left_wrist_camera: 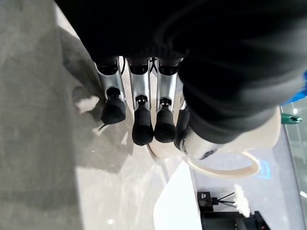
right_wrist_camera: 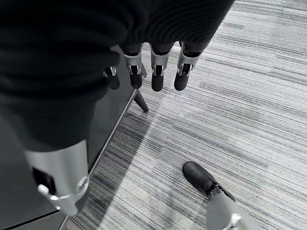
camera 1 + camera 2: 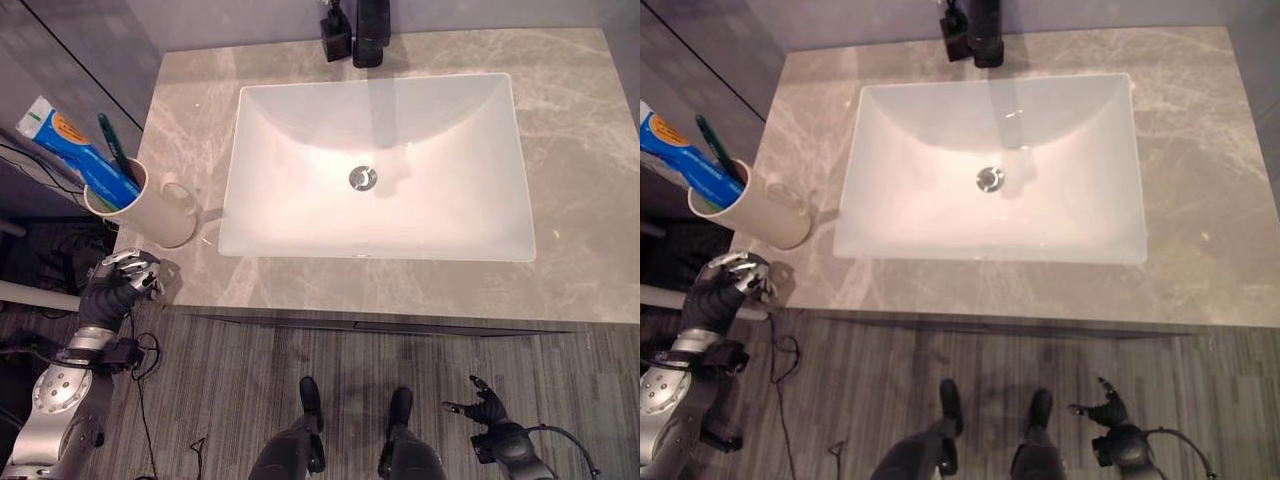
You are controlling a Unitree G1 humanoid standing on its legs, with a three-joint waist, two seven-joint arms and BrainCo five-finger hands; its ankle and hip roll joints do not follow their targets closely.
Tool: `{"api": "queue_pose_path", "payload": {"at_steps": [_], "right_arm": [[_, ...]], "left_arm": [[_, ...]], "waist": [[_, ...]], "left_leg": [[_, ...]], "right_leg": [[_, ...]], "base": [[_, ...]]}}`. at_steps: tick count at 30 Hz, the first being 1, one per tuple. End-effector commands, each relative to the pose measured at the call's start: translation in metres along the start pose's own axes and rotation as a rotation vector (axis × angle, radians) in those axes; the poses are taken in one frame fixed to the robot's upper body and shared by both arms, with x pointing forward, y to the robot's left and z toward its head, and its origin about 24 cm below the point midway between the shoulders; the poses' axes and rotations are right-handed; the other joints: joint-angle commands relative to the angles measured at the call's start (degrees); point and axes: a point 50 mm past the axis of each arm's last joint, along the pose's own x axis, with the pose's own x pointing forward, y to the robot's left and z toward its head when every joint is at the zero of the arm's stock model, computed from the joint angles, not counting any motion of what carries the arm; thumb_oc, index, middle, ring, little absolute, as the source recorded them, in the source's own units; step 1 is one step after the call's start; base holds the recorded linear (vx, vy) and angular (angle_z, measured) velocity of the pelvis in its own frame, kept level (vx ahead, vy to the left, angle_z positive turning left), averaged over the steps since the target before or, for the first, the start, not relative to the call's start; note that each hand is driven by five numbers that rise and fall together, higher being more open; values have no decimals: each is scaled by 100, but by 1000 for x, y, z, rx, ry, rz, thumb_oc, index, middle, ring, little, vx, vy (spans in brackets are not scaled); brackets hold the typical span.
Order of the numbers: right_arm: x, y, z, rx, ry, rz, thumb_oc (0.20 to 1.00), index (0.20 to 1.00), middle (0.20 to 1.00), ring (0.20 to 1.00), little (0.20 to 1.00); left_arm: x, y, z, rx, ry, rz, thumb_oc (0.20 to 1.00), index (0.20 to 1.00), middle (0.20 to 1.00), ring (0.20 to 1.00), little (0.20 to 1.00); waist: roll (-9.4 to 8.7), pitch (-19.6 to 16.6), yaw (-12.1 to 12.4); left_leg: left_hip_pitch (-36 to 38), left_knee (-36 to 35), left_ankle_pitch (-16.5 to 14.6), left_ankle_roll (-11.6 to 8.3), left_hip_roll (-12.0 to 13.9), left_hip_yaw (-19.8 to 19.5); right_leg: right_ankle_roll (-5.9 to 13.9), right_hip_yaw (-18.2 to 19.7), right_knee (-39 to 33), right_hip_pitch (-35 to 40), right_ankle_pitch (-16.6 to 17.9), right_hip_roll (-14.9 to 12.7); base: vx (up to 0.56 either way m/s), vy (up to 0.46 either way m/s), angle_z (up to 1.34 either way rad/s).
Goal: Put brush and paste in cup on sink, flatten towel.
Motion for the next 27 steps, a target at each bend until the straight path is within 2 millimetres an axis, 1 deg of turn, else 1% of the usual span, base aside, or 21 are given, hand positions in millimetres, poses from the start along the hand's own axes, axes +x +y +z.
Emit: {"api": "queue_pose_path", "payload": {"at_steps": [1, 6, 9, 14, 19, 23, 27], "right_arm": [[8, -9, 21, -34, -76, -22, 1000, 1000, 1000, 1000, 1000], [9, -9, 25, -43, -92, -26, 1000, 1000, 1000, 1000, 1000], [9, -10, 27, -46, -100, -28, 1000, 1000, 1000, 1000, 1000], [10, -10, 28, -51, -103, -28, 1000, 1000, 1000, 1000, 1000], [10, -9, 29, -50, -107, -25, 1000, 1000, 1000, 1000, 1000], [10, -8, 31, -53, -115, -22, 1000, 1000, 1000, 1000, 1000], [10, -7, 29, -40, -102, -25, 1000, 1000, 1000, 1000, 1000]], "left_arm": [[14, 19, 31, 92, -153, 59, 200, 200, 200, 200, 200], [20, 13, 37, 120, -169, 11, 200, 200, 200, 200, 200], [24, 11, 34, 108, -166, 0, 200, 200, 200, 200, 200], [32, 8, 36, 116, -184, 5, 200, 200, 200, 200, 200], [37, 12, 37, 115, -204, 51, 200, 200, 200, 200, 200], [43, 19, 42, 127, -233, 116, 200, 200, 200, 200, 200], [47, 22, 46, 143, -257, 146, 200, 200, 200, 200, 200]], "waist": [[-103, 124, -90], [-107, 160, -139], [-110, 162, -177], [-120, 166, -229], [-136, 161, -260], [-161, 179, -297], [-173, 183, -311]], "left_leg": [[247, 24, -21, -313, 113, -202], [242, 24, -28, -328, 137, -147], [243, 24, -33, -334, 151, -122], [250, 24, -40, -340, 166, -86], [253, 24, -44, -344, 185, -57], [260, 24, -67, -356, 210, -32], [259, 24, -68, -358, 223, -30]], "right_leg": [[359, 158, 105, 7, 360, -268], [360, 239, 99, -49, 374, -244], [355, 277, 104, -76, 371, -229], [346, 323, 100, -104, 373, -205], [342, 351, 102, -138, 372, -183], [343, 385, 90, -156, 370, -161], [335, 415, 72, -176, 372, -135]], "base": [[0, 0, 0], [-4, 4, -3], [-2, 1, -12], [1, -2, -4], [0, 0, 0], [4, -7, -8], [9, -9, -6]]}}
